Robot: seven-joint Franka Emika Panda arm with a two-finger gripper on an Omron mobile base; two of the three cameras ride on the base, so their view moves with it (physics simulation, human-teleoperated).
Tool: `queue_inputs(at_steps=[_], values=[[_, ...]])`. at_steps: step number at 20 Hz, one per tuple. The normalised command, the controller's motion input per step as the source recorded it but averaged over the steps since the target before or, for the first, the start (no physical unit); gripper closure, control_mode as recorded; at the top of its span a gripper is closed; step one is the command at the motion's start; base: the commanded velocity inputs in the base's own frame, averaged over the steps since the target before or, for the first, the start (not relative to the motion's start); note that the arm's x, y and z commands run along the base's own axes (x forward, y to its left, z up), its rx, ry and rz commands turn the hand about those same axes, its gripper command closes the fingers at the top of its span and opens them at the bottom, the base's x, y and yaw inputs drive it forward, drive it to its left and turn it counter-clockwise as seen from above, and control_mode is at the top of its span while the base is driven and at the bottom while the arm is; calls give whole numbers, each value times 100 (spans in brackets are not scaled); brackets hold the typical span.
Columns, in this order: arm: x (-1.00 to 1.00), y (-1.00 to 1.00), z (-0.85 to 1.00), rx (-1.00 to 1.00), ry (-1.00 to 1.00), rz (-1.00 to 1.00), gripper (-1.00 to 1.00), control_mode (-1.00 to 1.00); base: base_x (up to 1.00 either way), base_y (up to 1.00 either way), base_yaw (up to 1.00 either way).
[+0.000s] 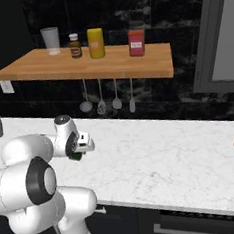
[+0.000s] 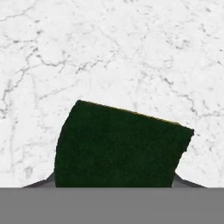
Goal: Pick up the sponge from the counter and clean the cutting board by briefly scrubbing or pressing down on the cutting board. Once finished, release the sponge.
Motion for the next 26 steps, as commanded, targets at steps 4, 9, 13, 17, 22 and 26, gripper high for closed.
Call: queue_inputs(at_steps=[4,9,13,17,22,26], values=[[-51,-11,44,0,-18,0,-100,-100,0,0,0],[-67,-23,44,1,-19,-2,-100,-100,0,0,0],[-85,-61,69,6,-30,0,-100,-100,0,0,0],[-100,-100,100,14,-58,0,-100,-100,0,0,0],[-100,-100,100,10,-65,0,-100,-100,0,0,0],[-100,-100,100,10,-62,0,-100,-100,0,0,0]])
